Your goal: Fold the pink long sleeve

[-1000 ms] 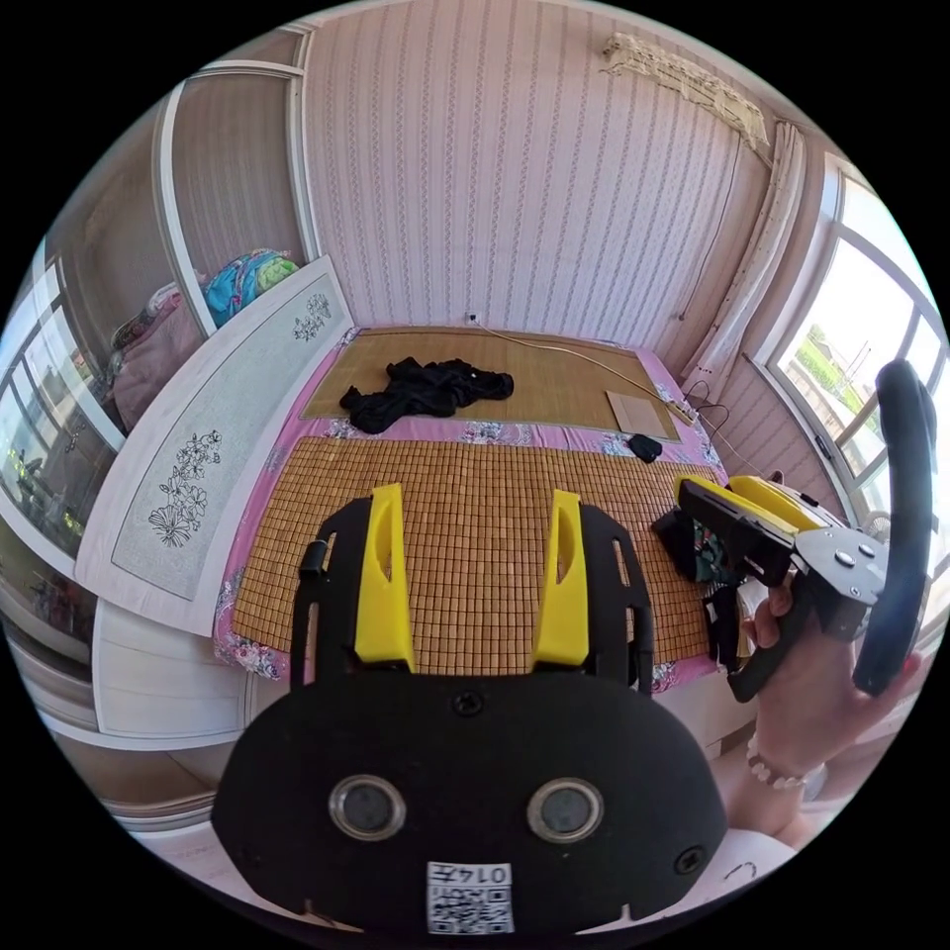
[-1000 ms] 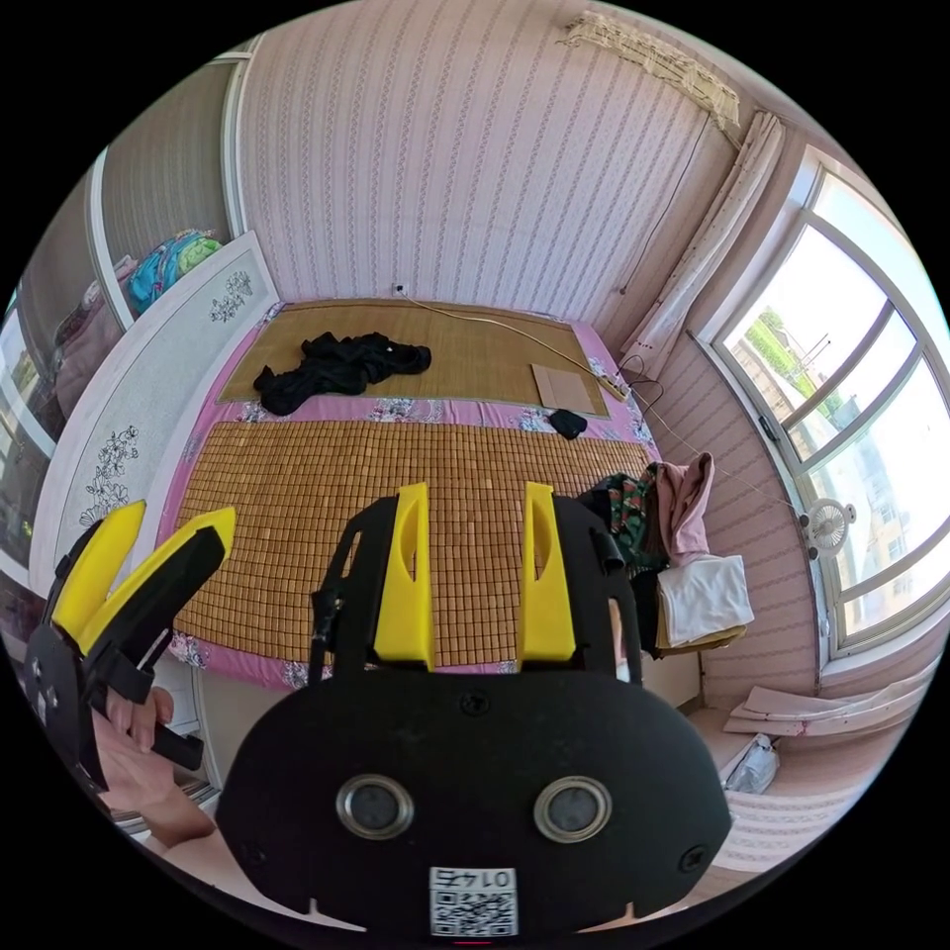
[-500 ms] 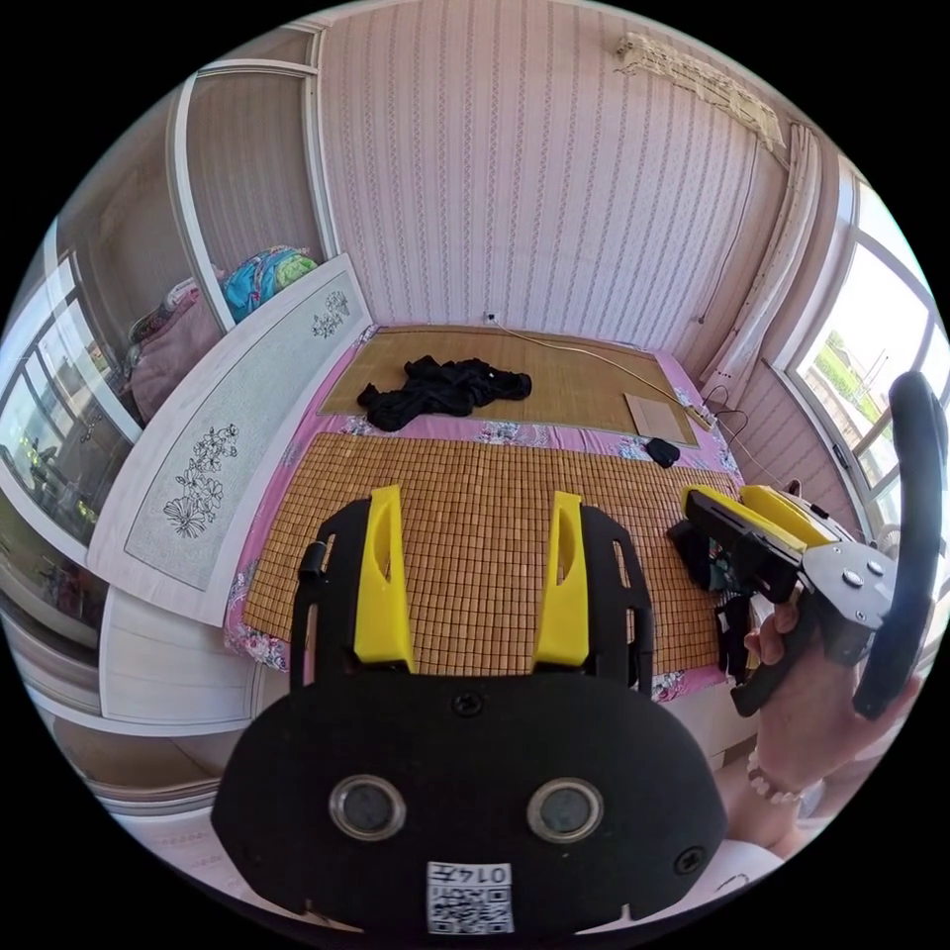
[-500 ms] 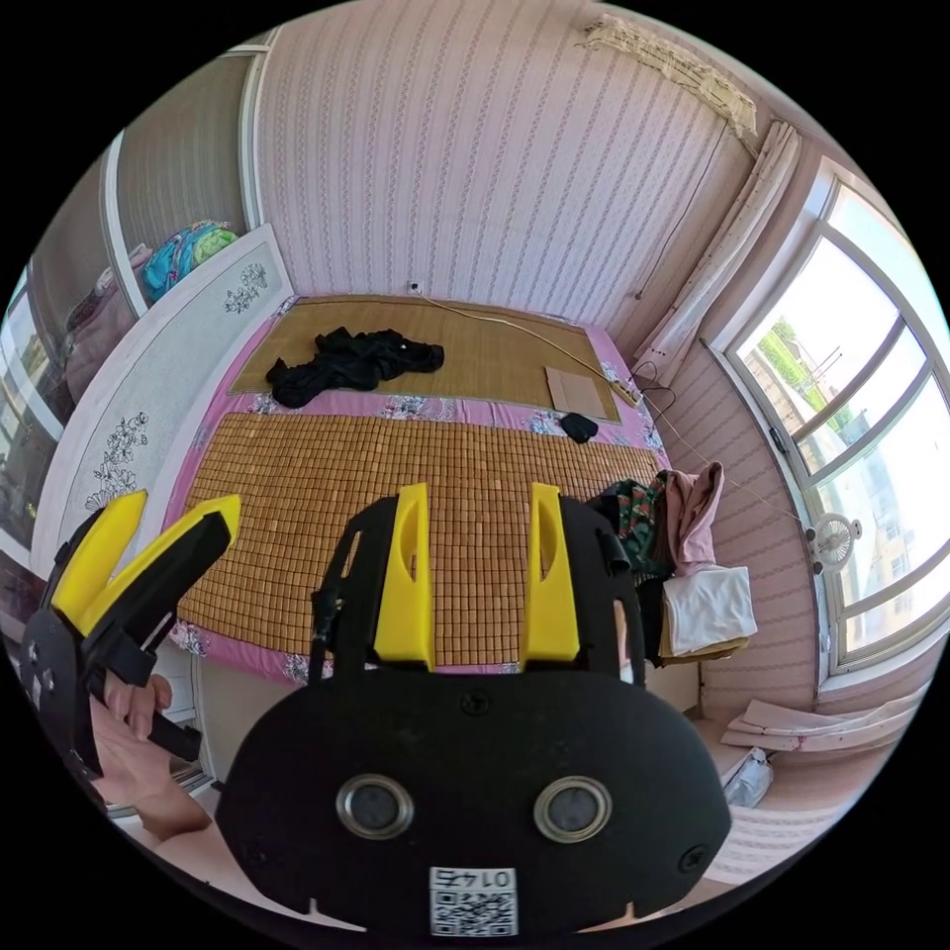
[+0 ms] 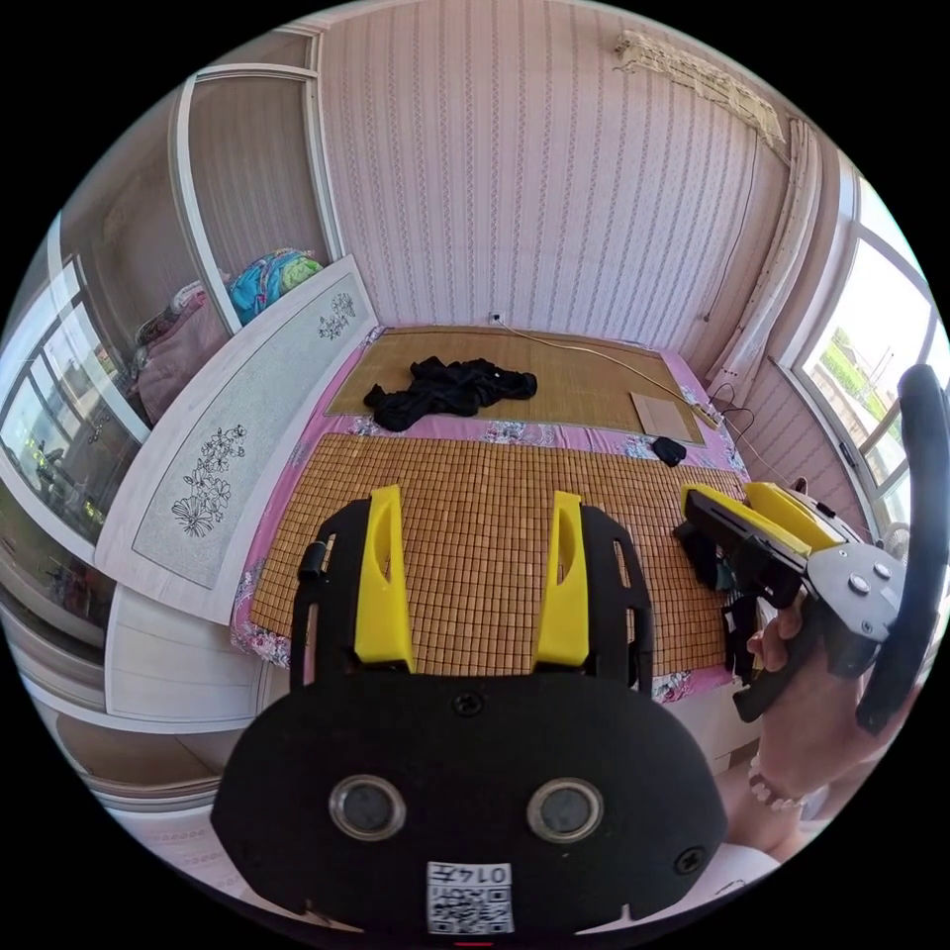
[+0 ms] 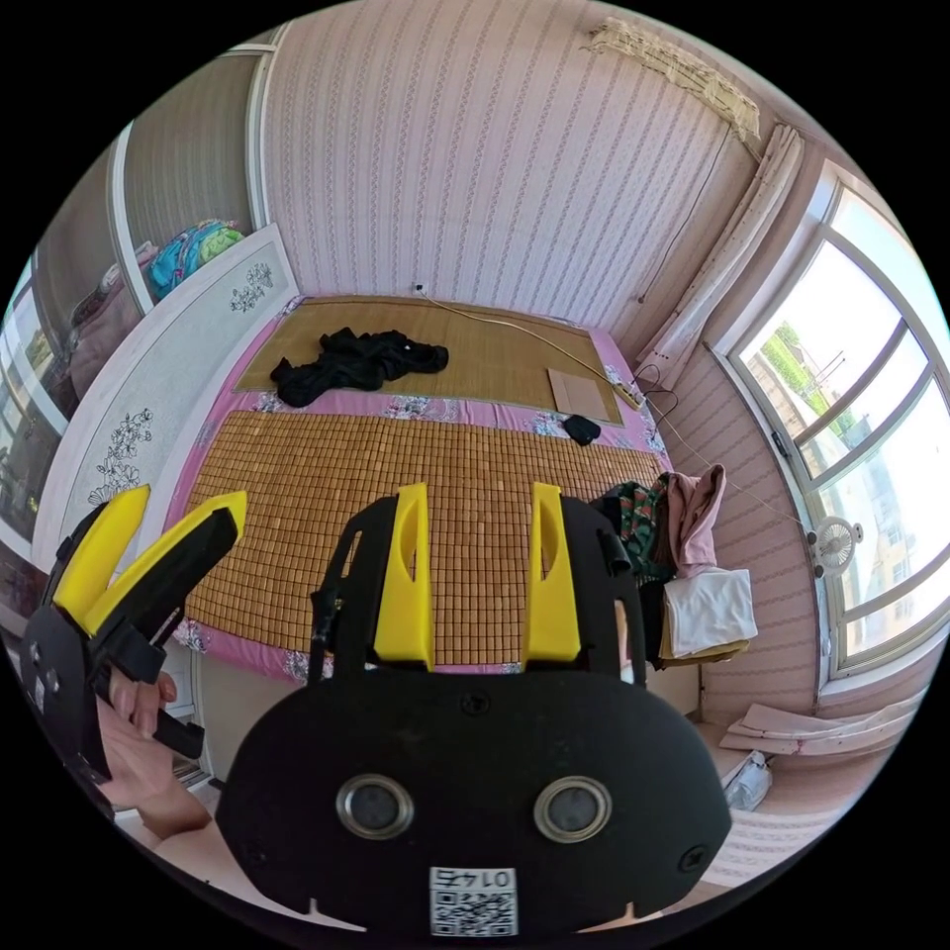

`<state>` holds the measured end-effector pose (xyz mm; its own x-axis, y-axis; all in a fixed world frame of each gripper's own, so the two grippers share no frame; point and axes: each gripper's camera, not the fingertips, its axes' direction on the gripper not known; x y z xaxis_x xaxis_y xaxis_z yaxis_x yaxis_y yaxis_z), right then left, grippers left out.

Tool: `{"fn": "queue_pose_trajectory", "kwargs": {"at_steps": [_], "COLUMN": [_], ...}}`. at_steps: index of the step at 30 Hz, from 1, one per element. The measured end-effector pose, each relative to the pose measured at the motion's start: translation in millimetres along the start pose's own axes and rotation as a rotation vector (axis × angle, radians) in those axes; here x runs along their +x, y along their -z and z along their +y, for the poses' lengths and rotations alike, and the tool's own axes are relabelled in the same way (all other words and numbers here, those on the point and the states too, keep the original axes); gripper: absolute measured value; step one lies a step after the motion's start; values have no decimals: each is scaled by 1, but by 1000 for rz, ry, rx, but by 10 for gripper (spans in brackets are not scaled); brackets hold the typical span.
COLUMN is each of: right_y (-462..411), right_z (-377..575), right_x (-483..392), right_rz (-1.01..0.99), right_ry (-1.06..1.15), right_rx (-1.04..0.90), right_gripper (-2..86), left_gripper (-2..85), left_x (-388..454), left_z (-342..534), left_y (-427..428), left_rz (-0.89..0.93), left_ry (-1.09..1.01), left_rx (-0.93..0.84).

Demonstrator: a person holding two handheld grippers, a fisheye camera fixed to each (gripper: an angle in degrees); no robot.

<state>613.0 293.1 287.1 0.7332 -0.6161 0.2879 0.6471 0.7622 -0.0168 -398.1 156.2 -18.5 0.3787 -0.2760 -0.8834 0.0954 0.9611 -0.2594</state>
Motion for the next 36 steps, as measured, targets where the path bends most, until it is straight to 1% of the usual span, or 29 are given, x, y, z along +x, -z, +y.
{"fn": "queue_pose_trajectory", "kwargs": {"at_steps": [17,26,31,36], "right_y": [-18,-22,-26,-26], "right_z": [-4,-4,-1,0], "right_x": [7,13,13,18], "right_rz": [-3,-8,8,-27], "right_ry": [-1,-41,-37,-36], "right_rx": [-20,0,28,30], "right_gripper": [141,138,145,138], "left_gripper": [189,184,182,179], "left_x": [-7,-4,-3,0], "left_z": [3,9,13,18], "left_y": [-11,-14,-14,-15], "left_rz": [-13,41,-5,-16], "left_ry": [52,4,21,12], "left_rx": [-11,-21,22,55]}}
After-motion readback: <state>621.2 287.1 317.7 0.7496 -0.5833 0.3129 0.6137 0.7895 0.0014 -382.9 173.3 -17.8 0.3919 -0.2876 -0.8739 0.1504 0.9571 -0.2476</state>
